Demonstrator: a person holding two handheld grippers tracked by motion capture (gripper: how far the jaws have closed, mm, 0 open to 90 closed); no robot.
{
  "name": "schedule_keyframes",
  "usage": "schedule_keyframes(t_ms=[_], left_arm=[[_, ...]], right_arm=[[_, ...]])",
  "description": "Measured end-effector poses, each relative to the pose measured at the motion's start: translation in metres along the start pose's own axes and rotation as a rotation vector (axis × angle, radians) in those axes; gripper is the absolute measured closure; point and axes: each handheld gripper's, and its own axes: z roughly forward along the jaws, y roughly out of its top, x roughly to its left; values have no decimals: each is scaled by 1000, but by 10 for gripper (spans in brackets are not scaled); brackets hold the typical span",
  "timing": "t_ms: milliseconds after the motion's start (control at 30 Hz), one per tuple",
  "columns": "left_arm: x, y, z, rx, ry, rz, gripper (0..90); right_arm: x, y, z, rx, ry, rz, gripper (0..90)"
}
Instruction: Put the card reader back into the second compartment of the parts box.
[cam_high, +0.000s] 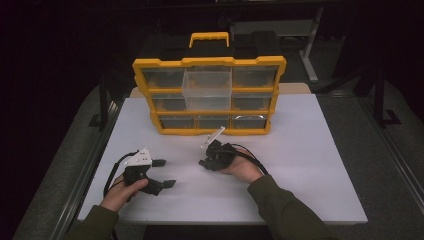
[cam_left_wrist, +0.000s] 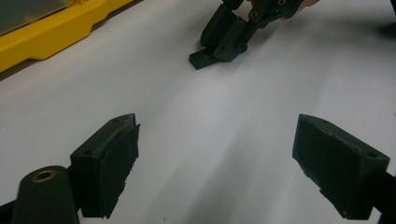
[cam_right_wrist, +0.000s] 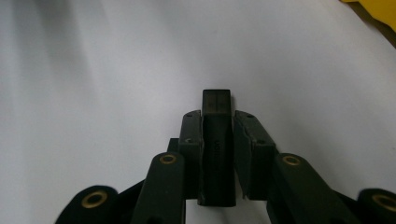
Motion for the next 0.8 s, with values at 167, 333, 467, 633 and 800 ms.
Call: schedule_keyframes(t_ms=[167,333,467,633,800], left_arm=[[0,0,0,0,-1,0,142],[0,0,0,0,-2,2,142],[0,0,0,1,-1,1,142],[0,0,0,-1,0,0,142],[0,0,-1,-3,-1,0,142]], right_arm=[[-1,0,-3,-5,9,2,726],[-4,0,-9,-15,18,-16,726],[-5,-1,-14,-18,27,-22,726],[-10,-4,-23,-24,37,-20,726],[-14,-7,-33,-25,50,-34,726]])
